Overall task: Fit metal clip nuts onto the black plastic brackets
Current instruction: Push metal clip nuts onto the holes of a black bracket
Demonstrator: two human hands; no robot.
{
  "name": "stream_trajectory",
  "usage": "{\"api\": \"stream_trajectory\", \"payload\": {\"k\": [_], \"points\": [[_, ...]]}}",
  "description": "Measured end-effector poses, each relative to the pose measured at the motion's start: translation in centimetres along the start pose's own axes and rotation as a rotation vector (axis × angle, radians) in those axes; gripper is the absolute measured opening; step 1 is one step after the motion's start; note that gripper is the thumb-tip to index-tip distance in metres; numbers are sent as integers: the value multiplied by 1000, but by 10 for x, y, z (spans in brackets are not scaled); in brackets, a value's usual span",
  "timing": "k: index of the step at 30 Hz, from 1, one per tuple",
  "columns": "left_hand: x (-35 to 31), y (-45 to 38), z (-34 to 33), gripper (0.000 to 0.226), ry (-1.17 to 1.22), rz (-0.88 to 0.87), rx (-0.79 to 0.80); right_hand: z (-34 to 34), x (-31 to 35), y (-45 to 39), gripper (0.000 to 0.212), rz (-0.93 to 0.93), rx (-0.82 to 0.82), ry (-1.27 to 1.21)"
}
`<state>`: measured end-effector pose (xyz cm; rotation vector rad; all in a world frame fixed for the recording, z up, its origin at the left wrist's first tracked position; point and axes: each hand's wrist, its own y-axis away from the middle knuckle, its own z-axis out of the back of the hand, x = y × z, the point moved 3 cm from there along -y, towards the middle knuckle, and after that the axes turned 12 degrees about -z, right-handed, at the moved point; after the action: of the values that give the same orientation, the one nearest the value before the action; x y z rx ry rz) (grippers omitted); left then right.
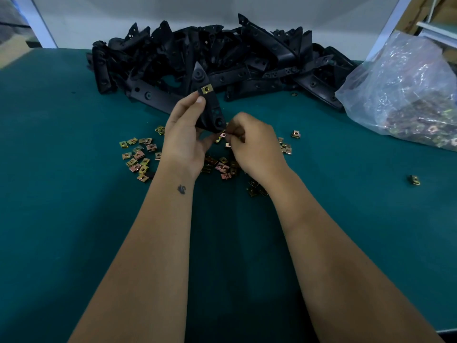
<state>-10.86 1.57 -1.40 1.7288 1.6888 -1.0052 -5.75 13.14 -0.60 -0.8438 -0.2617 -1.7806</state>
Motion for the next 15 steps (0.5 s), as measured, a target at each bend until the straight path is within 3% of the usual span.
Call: {"api": "stream_trajectory", "payload": {"k": [4,8,12,15], "points": [[1,0,-1,11,8,2,11,6,-8,-3,24,-122,-51,-229],[2,0,-1,12,-11,1,18,9,-13,-5,21,-204,-49,-389],[3,0,-1,12,-38,-7,26,13,-15,-6,13,-242,-69,-463],[3,1,-1,12,-48,-10,29,13,-14,-5,10,-203,-87,-380]]}}
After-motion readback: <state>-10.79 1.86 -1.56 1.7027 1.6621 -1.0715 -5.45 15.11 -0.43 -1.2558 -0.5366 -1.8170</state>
